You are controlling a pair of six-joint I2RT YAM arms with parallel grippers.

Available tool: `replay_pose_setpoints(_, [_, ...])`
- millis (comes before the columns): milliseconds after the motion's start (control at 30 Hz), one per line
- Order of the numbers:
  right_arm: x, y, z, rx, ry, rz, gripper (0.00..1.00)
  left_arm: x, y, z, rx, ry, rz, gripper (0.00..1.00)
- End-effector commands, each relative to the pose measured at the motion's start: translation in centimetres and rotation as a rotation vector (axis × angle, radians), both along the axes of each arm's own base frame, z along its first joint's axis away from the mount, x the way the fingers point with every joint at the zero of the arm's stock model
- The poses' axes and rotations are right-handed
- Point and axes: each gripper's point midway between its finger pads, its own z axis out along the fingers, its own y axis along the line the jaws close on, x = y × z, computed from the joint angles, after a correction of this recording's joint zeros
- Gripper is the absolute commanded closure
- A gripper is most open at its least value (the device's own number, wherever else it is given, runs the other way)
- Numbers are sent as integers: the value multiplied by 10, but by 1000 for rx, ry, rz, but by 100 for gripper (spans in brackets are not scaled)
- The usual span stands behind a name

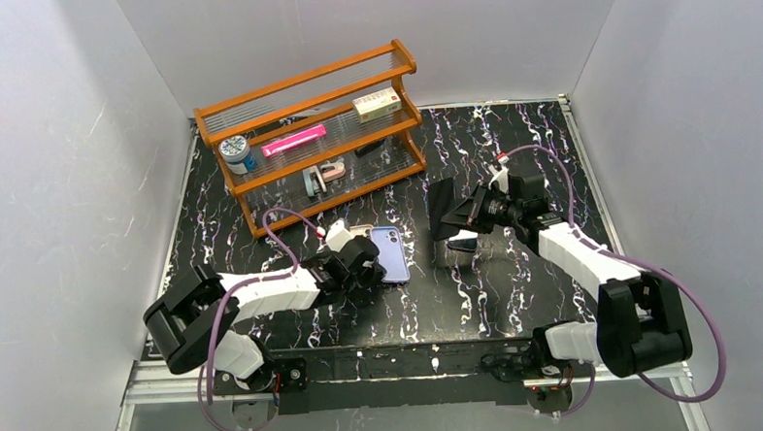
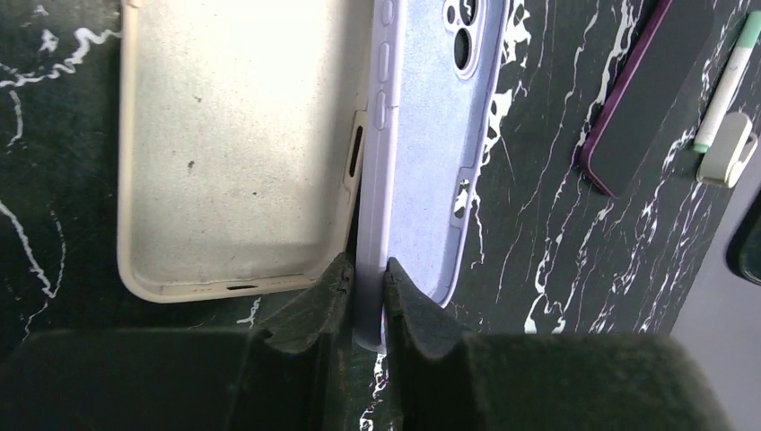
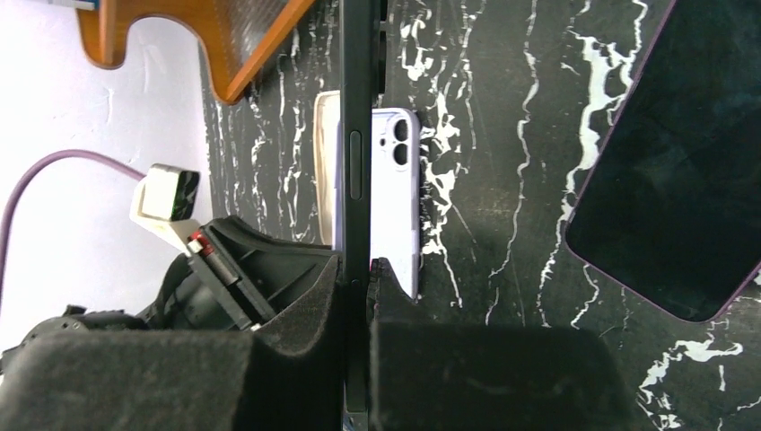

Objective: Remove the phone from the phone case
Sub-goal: Place the phone case at the center of the board.

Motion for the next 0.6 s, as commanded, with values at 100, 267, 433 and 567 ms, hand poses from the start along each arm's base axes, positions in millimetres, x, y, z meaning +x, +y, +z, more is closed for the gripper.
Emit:
replay_pose_setpoints(100, [26, 3, -11, 4, -19, -47, 99, 2, 23, 2, 80, -24, 59, 67])
replay_pose_setpoints(267, [34, 5, -33, -16, 38, -61, 99, 0, 26, 9, 89, -26, 52, 43])
replay_pose_setpoints(433, [39, 2, -52, -41, 91, -124, 99, 3, 14, 18, 66, -42, 2, 41])
replay_pose_setpoints(567, [41, 5, -67, -50, 132, -124, 92, 7, 2, 28, 56, -53, -34, 39])
